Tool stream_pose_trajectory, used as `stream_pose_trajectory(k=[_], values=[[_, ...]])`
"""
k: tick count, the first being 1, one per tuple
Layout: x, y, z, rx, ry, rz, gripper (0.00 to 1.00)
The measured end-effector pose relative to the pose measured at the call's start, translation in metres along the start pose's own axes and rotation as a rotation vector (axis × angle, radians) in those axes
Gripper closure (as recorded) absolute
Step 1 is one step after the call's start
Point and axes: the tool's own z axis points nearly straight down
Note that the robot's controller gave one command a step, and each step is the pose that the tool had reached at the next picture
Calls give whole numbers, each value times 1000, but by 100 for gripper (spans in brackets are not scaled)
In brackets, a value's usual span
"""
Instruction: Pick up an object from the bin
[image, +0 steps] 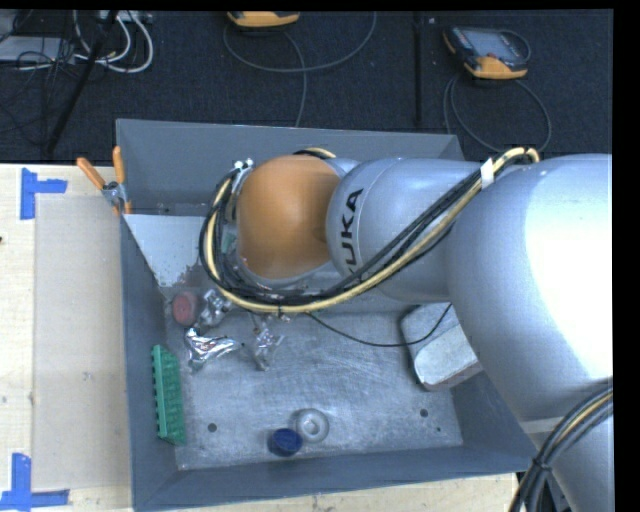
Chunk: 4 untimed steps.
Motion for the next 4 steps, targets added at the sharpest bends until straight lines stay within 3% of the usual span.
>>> stream_pose_trajectory(k=[1, 2, 3, 4], values=[[0, -1, -1, 0, 1, 1, 100], [-5, 3, -56, 3, -4, 4, 100], [-3, 3, -52, 0, 0, 6, 0], [-24, 26, -4, -4, 4, -250, 0]])
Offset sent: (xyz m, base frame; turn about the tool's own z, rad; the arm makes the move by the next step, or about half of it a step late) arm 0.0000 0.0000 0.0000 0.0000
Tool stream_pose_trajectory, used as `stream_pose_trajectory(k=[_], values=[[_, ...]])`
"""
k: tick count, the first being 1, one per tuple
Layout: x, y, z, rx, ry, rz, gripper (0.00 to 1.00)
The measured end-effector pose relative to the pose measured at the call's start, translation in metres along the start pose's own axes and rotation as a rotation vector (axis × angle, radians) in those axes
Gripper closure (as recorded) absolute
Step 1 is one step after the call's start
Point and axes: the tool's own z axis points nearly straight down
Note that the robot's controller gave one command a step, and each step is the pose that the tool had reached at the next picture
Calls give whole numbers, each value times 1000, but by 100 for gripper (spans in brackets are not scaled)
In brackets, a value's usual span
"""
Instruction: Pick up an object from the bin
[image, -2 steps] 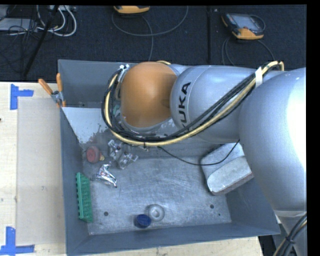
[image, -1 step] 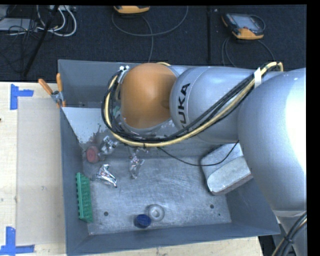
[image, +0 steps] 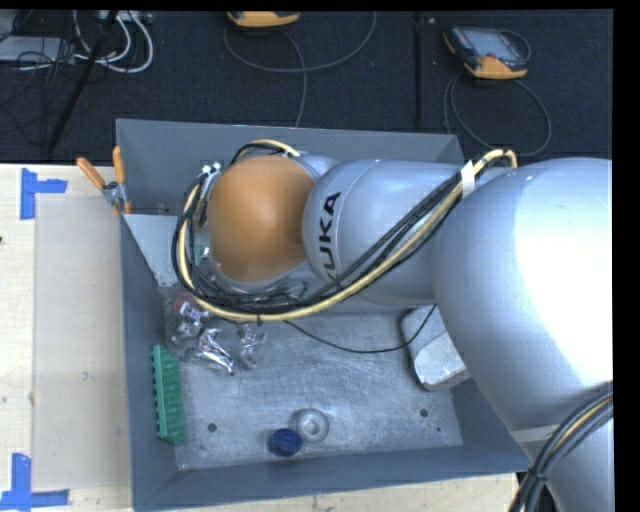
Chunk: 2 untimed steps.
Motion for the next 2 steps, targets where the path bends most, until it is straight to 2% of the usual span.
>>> stream_pose_trajectory(k=[1, 2], values=[[0, -2, -2, 2, -2, 5, 100], [19, -10, -135, 12, -9, -11, 100]])
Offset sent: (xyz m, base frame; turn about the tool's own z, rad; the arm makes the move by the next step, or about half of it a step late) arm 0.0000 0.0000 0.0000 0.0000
